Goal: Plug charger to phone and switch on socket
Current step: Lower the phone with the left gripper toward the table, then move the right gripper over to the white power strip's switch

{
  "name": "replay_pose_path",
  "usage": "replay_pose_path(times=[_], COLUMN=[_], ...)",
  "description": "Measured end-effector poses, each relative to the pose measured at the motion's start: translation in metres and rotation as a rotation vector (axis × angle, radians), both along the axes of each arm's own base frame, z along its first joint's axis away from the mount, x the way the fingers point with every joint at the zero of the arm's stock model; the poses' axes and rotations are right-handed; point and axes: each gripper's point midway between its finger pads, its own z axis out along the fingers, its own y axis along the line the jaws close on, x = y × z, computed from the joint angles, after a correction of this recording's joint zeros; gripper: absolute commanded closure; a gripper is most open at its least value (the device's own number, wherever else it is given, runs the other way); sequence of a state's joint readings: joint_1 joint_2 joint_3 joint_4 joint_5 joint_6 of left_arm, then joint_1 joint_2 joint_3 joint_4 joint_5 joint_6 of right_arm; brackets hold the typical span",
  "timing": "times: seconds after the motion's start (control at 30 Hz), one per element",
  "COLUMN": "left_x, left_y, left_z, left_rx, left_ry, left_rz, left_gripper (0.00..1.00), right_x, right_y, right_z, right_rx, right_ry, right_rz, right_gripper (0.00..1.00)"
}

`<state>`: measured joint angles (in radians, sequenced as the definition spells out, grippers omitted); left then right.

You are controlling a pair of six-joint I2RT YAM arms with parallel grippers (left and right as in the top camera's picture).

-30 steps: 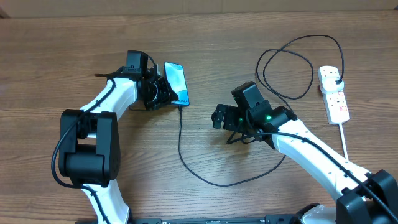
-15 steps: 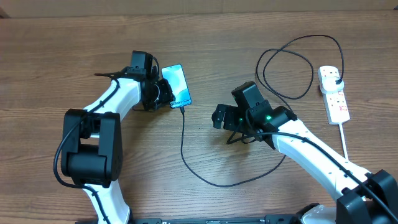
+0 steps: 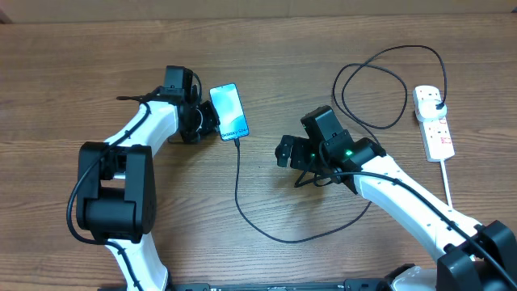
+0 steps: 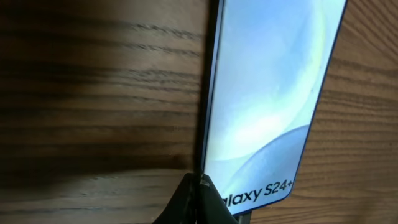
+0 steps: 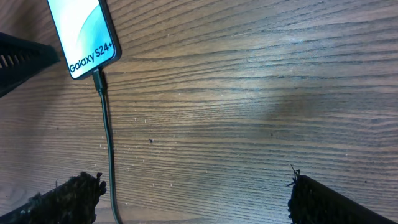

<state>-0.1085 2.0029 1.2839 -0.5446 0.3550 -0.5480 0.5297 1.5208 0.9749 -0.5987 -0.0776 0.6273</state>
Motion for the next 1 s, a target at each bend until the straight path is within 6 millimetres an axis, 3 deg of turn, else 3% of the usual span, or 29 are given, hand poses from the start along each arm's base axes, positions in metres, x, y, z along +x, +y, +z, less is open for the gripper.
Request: replay_pose_path(times=[0.33, 0.6, 0.87, 0.97, 1.0], left_x=[0.003, 0.002, 0.002, 0.002, 0.002], left_y=[0.015, 0.017, 0.01, 0.009, 0.008], left_z=[-0.002, -0.003, -0.001, 0.0, 0.0], left_rx=[0.034, 0.046, 0.007, -0.002, -0.006], left_ry=[-0.003, 0.001, 0.004, 0.003, 0.002], left_rz=[0.033, 0.036, 0.025, 0.022, 0.02], left_gripper=[0.94, 0.83, 0.96, 0.96, 0.96], right_x=[0.0, 0.0, 0.01, 0.017, 0.018], right_y=[0.0, 0.0, 0.01, 0.013, 0.011], right_z=[0.0, 0.0, 0.008, 0.013, 0.013], right_rx=[0.001, 0.0, 0.055, 0.073, 0.073], right_ry=[0.0, 0.0, -0.041, -0.073, -0.071], right_rz=[0.0, 0.0, -0.012, -0.006, -0.013], right_gripper=[0.0, 0.0, 0.0, 0.3, 0.46])
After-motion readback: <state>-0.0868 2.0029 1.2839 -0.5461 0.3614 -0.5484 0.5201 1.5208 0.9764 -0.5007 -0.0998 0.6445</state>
